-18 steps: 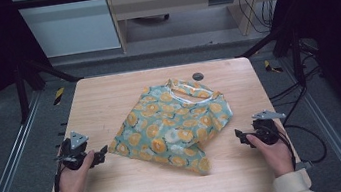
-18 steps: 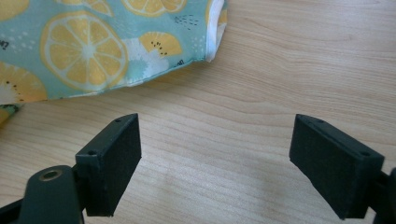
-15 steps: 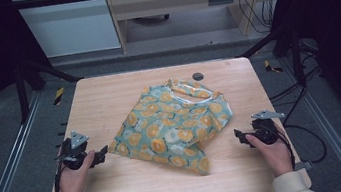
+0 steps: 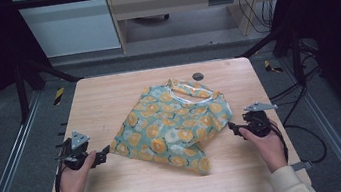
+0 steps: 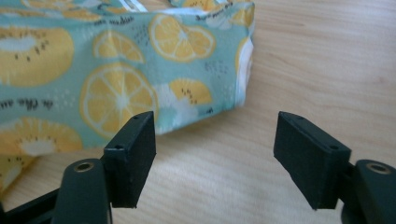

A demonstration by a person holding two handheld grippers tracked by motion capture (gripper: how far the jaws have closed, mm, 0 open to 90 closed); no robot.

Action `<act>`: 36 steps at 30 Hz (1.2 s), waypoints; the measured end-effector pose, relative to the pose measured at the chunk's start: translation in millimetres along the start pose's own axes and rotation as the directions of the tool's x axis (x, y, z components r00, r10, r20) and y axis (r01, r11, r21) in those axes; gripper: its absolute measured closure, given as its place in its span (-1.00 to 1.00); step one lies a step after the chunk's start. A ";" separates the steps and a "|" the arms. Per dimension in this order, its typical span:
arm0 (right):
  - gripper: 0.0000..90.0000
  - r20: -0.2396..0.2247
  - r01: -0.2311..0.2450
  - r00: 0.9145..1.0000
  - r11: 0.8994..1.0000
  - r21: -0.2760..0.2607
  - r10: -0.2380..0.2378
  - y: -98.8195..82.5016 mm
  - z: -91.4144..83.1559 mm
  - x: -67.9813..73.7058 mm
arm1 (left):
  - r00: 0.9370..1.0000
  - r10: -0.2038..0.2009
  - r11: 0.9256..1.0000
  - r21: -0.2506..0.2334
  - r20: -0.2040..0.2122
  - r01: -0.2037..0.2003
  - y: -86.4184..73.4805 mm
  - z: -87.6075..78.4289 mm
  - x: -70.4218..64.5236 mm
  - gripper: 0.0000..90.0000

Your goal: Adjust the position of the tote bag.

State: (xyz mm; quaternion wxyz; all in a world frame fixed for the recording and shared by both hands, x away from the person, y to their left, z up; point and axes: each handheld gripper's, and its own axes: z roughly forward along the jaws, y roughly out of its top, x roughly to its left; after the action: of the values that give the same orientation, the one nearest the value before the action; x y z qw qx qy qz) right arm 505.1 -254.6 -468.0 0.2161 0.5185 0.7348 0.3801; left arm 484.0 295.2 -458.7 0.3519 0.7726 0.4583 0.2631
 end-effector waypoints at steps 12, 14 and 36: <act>-0.36 0.003 -0.054 0.999 0.998 0.032 0.053 47.0 49.6 -18.9 | 1.000 0.017 1.000 -0.014 0.008 -0.017 5.2 -0.3 -5.4 -0.80; -0.48 0.000 -0.084 0.996 0.995 0.062 0.084 53.2 69.8 -27.2 | 1.000 0.013 1.000 -0.019 0.013 -0.013 7.0 0.0 -4.8 -0.80; 1.00 -0.129 0.034 0.991 0.999 0.007 -0.033 70.0 65.0 -2.5 | 0.992 0.045 0.999 -0.004 0.118 -0.045 100.6 24.5 -20.1 -0.79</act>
State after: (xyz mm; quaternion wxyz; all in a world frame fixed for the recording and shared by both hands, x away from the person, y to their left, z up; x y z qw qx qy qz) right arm 594.1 -223.0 -453.5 0.1724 0.4814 0.7576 0.4058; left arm 545.6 236.4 -396.4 0.3730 0.7967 0.4189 0.2252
